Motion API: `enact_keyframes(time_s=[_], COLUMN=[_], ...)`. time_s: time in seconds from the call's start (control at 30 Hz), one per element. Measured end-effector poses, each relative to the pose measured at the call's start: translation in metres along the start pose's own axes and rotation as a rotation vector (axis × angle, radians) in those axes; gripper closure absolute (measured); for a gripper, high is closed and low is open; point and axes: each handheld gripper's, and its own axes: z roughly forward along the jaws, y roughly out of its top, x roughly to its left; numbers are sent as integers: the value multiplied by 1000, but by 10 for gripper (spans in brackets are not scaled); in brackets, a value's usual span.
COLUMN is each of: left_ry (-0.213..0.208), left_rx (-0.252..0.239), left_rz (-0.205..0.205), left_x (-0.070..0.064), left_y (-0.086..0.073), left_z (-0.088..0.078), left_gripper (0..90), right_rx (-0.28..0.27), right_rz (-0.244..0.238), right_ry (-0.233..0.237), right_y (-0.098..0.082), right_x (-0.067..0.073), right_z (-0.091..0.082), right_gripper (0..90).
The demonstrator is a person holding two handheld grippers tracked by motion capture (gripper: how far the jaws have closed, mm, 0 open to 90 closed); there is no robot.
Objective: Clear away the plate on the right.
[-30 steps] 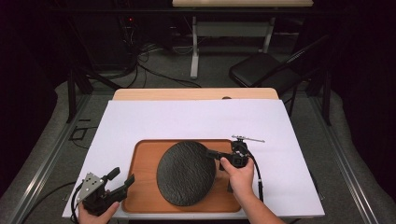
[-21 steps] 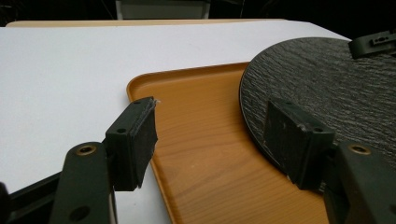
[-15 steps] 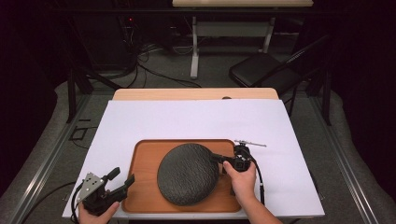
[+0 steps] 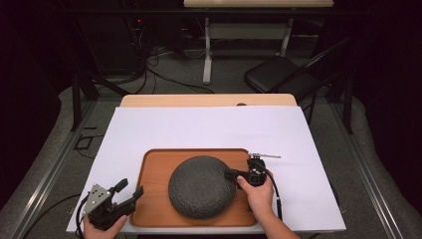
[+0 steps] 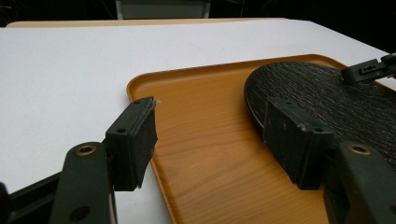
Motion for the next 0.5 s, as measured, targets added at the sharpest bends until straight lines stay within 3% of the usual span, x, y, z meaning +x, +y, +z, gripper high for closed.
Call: enact_keyframes(time_s=[0.2,0.5], left_ry=[1,-1], left_rx=[2,4], left_rz=[-3,-4], left_x=[0,0], left_y=[0,0], left_z=[0,1], left_gripper=[346,346], right_rx=[12,-16], right_rz=[-15,-63], right_ry=[1,-2], right_y=[-1,-1], right_x=[3,7], right_z=[1,-3], right_gripper=[601,513])
